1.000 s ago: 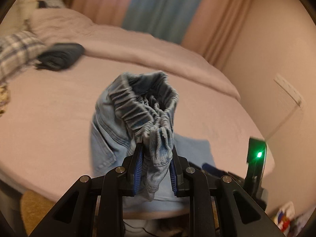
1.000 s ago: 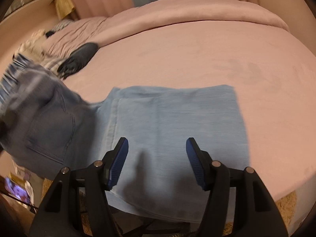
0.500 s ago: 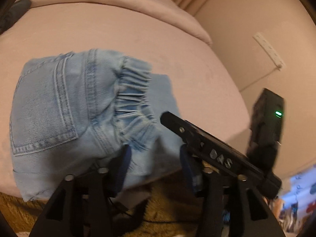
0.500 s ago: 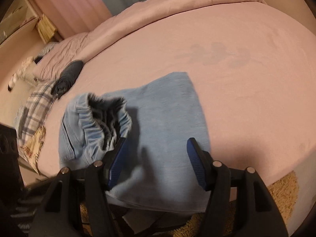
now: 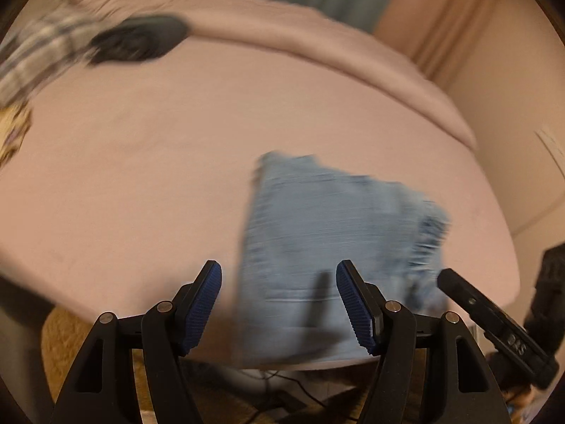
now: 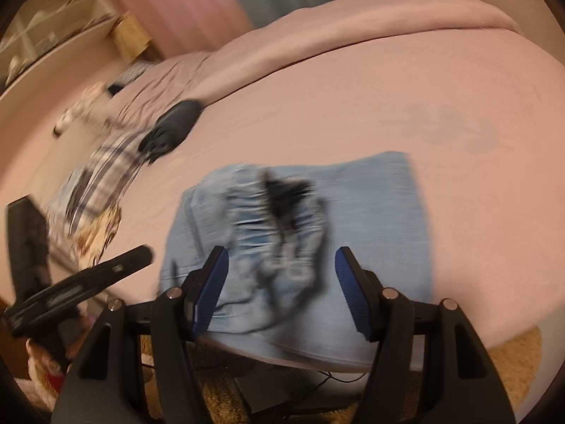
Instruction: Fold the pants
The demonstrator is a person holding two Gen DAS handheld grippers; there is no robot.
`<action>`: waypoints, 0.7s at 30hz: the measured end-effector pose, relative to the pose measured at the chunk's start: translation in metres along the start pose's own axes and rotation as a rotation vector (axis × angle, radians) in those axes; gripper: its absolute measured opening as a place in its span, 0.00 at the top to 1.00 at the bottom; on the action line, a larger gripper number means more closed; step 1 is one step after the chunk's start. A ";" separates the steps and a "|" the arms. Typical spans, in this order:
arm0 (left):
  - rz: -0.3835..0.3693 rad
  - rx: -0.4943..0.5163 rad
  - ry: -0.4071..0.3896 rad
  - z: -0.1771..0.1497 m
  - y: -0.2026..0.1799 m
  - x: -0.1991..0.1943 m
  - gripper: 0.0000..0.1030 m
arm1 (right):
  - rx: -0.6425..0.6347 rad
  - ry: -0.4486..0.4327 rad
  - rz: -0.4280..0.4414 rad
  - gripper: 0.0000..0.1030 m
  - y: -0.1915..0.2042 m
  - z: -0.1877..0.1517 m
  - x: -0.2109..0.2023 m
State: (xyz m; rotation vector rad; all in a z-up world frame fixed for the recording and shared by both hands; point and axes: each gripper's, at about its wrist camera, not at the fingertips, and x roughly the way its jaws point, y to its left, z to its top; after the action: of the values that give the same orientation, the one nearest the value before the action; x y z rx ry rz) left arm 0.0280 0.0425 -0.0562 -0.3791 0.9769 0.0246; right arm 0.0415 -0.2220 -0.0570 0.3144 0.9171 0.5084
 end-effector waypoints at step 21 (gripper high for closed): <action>0.025 -0.066 0.061 -0.012 0.025 0.012 0.35 | -0.191 0.000 -0.170 0.58 0.021 0.002 0.026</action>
State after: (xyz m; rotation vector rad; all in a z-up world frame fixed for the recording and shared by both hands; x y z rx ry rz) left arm 0.0209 0.0598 -0.0797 -0.4303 1.0431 0.0683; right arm 0.0508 -0.1900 -0.0635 0.0621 0.8786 0.4350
